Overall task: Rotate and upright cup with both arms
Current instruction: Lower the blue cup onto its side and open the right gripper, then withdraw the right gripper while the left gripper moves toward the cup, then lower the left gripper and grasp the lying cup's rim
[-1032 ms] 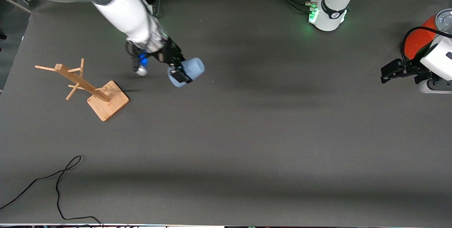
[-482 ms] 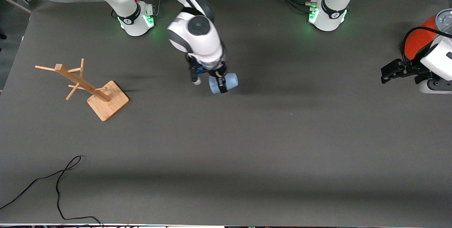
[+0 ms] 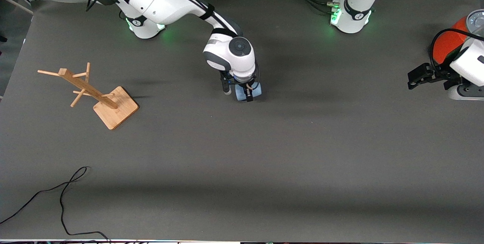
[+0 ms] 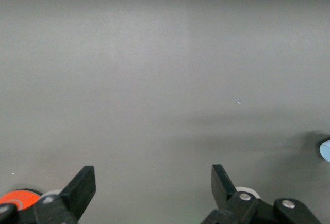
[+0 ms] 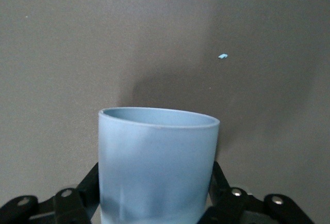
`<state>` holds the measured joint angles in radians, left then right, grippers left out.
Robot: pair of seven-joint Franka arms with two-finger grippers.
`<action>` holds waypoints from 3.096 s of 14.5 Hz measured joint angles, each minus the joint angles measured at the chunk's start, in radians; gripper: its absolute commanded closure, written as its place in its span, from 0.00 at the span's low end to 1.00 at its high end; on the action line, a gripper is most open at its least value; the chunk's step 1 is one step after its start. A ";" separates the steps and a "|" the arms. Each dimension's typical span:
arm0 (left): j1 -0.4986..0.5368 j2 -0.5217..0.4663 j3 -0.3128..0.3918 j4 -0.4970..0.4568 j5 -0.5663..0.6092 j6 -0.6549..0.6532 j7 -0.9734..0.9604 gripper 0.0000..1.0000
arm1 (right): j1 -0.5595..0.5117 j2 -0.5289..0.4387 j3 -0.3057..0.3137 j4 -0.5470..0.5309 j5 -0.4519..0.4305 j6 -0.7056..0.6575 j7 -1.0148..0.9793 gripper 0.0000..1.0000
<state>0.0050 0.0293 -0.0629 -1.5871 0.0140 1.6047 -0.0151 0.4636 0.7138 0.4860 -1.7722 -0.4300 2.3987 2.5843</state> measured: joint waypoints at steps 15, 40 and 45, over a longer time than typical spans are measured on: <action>-0.115 0.000 -0.007 -0.001 0.000 -0.023 -0.204 0.00 | -0.148 -0.350 0.044 0.141 0.216 -0.432 -0.567 0.00; -0.995 0.770 -0.007 0.519 0.327 -0.135 -1.284 0.00 | -0.224 -0.832 -0.742 0.014 0.451 -0.734 -2.464 0.00; -1.025 0.853 -0.005 0.536 0.377 -0.110 -1.313 0.00 | -0.222 -0.832 -0.738 0.012 0.451 -0.733 -2.464 0.00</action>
<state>-1.0204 0.8825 -0.0682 -1.0513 0.3913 1.4952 -1.3282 0.2417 -0.1185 -0.2523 -1.7606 0.0206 1.6659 0.1201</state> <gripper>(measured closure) 0.000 0.000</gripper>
